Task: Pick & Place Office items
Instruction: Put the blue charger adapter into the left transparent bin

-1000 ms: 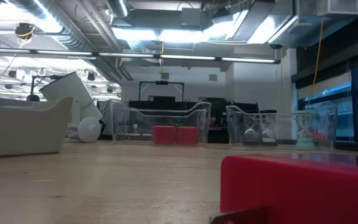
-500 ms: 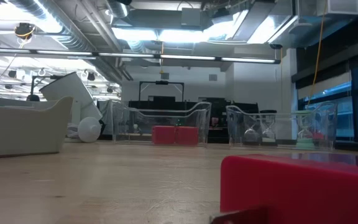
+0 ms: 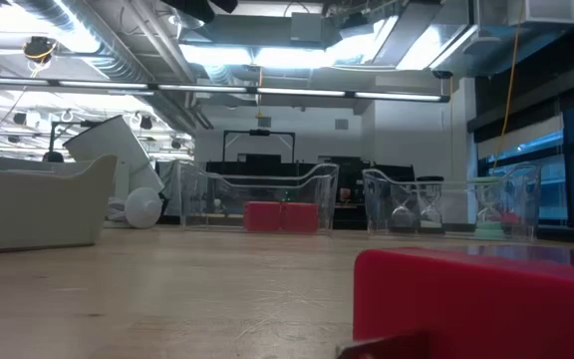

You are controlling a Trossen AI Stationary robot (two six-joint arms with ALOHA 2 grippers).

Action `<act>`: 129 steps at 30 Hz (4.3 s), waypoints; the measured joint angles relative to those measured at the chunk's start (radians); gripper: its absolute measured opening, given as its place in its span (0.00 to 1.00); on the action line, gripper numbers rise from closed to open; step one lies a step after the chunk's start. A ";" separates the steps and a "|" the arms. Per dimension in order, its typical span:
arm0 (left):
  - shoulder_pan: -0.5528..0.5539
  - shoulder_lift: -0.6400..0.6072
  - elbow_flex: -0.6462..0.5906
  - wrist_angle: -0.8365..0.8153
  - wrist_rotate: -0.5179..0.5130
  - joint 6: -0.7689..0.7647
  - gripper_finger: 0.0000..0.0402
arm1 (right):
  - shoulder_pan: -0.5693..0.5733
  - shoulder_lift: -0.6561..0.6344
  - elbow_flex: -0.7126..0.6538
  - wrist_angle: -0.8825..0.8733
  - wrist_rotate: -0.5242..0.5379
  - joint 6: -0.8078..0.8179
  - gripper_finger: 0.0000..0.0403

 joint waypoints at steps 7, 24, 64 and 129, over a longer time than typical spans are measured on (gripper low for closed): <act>0.000 0.000 0.000 0.000 0.000 0.003 0.46 | -0.017 -0.003 0.001 -0.005 -0.028 0.110 0.85; 0.000 0.000 0.000 0.000 0.000 0.004 0.46 | -0.022 -0.070 -0.003 -0.037 0.003 0.167 0.85; 0.000 0.001 0.000 0.000 0.011 0.004 0.46 | -0.210 -0.039 -0.002 -0.059 -0.364 -0.759 0.73; 0.290 0.001 0.000 1.055 0.560 0.326 0.65 | -0.207 -0.298 0.319 -0.583 0.501 -0.420 0.55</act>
